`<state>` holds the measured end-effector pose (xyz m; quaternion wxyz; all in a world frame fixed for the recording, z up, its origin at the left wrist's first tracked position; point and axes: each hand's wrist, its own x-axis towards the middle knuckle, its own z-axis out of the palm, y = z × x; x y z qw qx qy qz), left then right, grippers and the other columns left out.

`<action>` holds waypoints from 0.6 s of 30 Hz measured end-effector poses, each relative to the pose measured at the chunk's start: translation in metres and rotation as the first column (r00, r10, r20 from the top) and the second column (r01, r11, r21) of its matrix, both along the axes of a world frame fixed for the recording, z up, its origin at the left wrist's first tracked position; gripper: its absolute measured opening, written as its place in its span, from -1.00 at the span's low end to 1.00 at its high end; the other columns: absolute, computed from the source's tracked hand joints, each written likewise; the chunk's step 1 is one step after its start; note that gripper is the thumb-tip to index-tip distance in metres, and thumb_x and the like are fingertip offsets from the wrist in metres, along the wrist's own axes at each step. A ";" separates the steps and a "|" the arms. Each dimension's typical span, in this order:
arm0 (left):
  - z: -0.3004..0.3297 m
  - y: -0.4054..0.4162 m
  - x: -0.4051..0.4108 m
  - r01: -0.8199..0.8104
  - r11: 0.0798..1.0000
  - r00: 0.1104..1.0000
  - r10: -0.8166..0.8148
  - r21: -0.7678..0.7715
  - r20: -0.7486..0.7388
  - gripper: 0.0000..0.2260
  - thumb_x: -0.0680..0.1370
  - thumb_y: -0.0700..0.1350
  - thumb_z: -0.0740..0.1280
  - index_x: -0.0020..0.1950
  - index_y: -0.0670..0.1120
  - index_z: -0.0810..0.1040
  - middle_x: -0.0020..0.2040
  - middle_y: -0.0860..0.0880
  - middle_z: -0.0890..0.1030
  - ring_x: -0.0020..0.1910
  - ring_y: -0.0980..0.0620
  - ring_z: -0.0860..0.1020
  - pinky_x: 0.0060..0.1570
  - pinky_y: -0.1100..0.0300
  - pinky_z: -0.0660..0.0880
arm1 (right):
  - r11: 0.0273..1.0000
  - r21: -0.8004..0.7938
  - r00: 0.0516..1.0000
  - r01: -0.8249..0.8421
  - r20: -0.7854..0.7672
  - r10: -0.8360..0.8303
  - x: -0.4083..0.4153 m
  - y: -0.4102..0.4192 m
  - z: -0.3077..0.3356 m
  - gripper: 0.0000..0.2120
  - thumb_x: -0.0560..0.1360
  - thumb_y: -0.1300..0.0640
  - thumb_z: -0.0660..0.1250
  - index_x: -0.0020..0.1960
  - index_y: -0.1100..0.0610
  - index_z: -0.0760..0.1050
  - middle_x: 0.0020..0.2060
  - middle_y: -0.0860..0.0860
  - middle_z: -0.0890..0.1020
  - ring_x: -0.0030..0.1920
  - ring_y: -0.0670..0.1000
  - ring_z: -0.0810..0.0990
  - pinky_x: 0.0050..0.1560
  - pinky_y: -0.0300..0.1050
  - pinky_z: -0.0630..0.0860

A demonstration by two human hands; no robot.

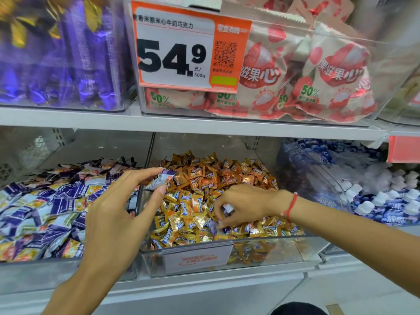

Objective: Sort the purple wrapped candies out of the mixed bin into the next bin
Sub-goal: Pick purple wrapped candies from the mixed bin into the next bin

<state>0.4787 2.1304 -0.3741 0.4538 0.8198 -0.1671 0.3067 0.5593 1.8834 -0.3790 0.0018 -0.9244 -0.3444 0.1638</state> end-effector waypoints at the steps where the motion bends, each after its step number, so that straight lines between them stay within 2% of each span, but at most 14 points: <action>1: -0.001 0.001 0.001 0.011 1.000 1.000 -0.011 -0.009 -0.004 -0.78 0.51 -0.03 0.40 0.13 0.15 0.53 0.03 0.31 0.56 0.06 0.40 0.49 0.07 0.56 0.33 | 0.989 0.132 0.995 0.061 -0.088 -0.050 -0.002 -0.002 0.004 -0.87 0.51 -0.03 0.40 -0.13 0.01 0.54 -0.32 -0.20 0.54 -0.29 -0.23 0.47 -0.12 -0.11 0.44; 3: -0.003 0.003 0.003 0.005 1.000 0.999 -0.004 -0.022 0.038 -0.79 0.51 0.01 0.40 0.13 0.16 0.52 0.06 0.32 0.54 0.06 0.38 0.49 0.06 0.53 0.35 | 0.928 0.309 0.966 0.208 -0.217 -0.144 -0.006 -0.008 0.014 -0.85 0.51 0.04 0.41 -0.18 0.07 0.54 -0.28 -0.19 0.59 -0.20 -0.23 0.54 0.09 -0.14 0.46; 4: -0.003 0.004 0.003 0.006 1.000 0.999 -0.005 -0.031 0.040 -0.79 0.50 0.01 0.37 0.13 0.17 0.52 0.06 0.32 0.53 0.06 0.37 0.50 0.07 0.52 0.36 | 0.900 0.353 0.953 0.257 -0.250 -0.173 -0.008 -0.011 0.016 -0.84 0.50 0.04 0.43 -0.17 0.11 0.57 -0.26 -0.18 0.61 -0.16 -0.21 0.56 0.14 -0.16 0.44; 6: -0.002 0.005 0.001 -0.001 0.999 0.999 0.002 -0.041 0.033 -0.78 0.49 0.02 0.34 0.12 0.20 0.52 0.06 0.32 0.54 0.05 0.36 0.50 0.07 0.50 0.37 | 0.890 0.361 0.951 0.277 -0.236 -0.200 -0.012 -0.014 0.018 -0.83 0.46 0.02 0.46 -0.11 0.13 0.63 -0.20 -0.19 0.65 -0.10 -0.21 0.58 0.17 -0.17 0.43; 8: -0.002 0.006 0.000 0.004 0.999 1.000 -0.002 -0.046 0.029 -0.78 0.48 0.03 0.34 0.11 0.23 0.52 0.06 0.33 0.54 0.06 0.36 0.50 0.07 0.50 0.36 | 0.914 0.317 0.963 0.251 -0.178 -0.203 -0.014 -0.010 0.016 -0.81 0.45 -0.02 0.47 0.00 0.06 0.67 -0.07 -0.20 0.67 -0.04 -0.24 0.58 0.19 -0.13 0.44; 10: -0.001 0.006 -0.001 0.002 0.999 1.000 -0.001 -0.042 0.029 -0.78 0.49 0.04 0.34 0.11 0.23 0.52 0.05 0.33 0.54 0.05 0.36 0.50 0.06 0.51 0.36 | 0.956 0.223 0.981 0.188 -0.084 -0.173 -0.016 0.000 0.012 -0.72 0.44 -0.05 0.47 0.14 -0.06 0.63 0.10 -0.19 0.64 -0.05 -0.26 0.56 0.11 -0.08 0.48; 11: -0.001 0.006 -0.002 0.005 0.999 1.000 -0.003 -0.036 0.030 -0.79 0.49 0.04 0.34 0.12 0.21 0.52 0.05 0.33 0.54 0.05 0.36 0.50 0.06 0.52 0.36 | 0.979 0.159 0.992 0.125 -0.021 -0.123 -0.017 0.006 0.009 -0.65 0.44 -0.05 0.47 0.21 -0.12 0.58 0.16 -0.18 0.62 -0.14 -0.28 0.54 0.00 -0.11 0.47; 13: -0.002 0.008 -0.003 -0.004 1.000 0.999 0.005 -0.022 0.033 -0.79 0.50 0.03 0.38 0.13 0.19 0.52 0.06 0.33 0.55 0.06 0.37 0.50 0.05 0.53 0.36 | 0.998 0.062 0.998 -0.002 0.064 -0.002 -0.018 0.020 0.000 -0.59 0.44 0.00 0.47 0.27 -0.15 0.53 0.10 -0.14 0.65 -0.33 -0.34 0.45 -0.27 -0.18 0.33; 14: -0.002 0.009 -0.004 -0.008 1.000 1.000 0.008 -0.026 0.023 -0.78 0.51 0.03 0.40 0.13 0.21 0.52 0.07 0.33 0.54 0.07 0.38 0.50 0.05 0.53 0.36 | 0.998 0.038 0.996 -0.042 0.085 0.038 -0.018 0.025 -0.003 -0.62 0.46 0.01 0.45 0.26 -0.11 0.54 0.06 -0.11 0.66 -0.34 -0.36 0.43 -0.33 -0.24 0.26; 16: -0.003 0.014 -0.004 -0.015 0.999 1.000 0.015 -0.042 0.001 -0.79 0.51 0.07 0.38 0.12 0.26 0.50 0.08 0.37 0.53 0.08 0.37 0.50 0.06 0.51 0.37 | 0.998 0.043 0.996 -0.037 0.087 0.033 -0.016 0.031 -0.006 -0.67 0.49 -0.05 0.41 0.24 -0.02 0.55 0.06 -0.11 0.66 -0.25 -0.32 0.45 -0.31 -0.31 0.24; 18: -0.002 0.018 -0.005 -0.032 0.998 0.999 0.032 -0.047 0.002 -0.79 0.51 0.10 0.38 0.12 0.26 0.51 0.06 0.41 0.53 0.07 0.38 0.50 0.04 0.52 0.37 | 0.980 0.179 0.996 0.089 -0.008 -0.089 -0.014 0.029 -0.001 -0.73 0.52 -0.04 0.37 0.17 0.02 0.54 0.00 -0.17 0.62 -0.16 -0.30 0.48 -0.18 -0.31 0.30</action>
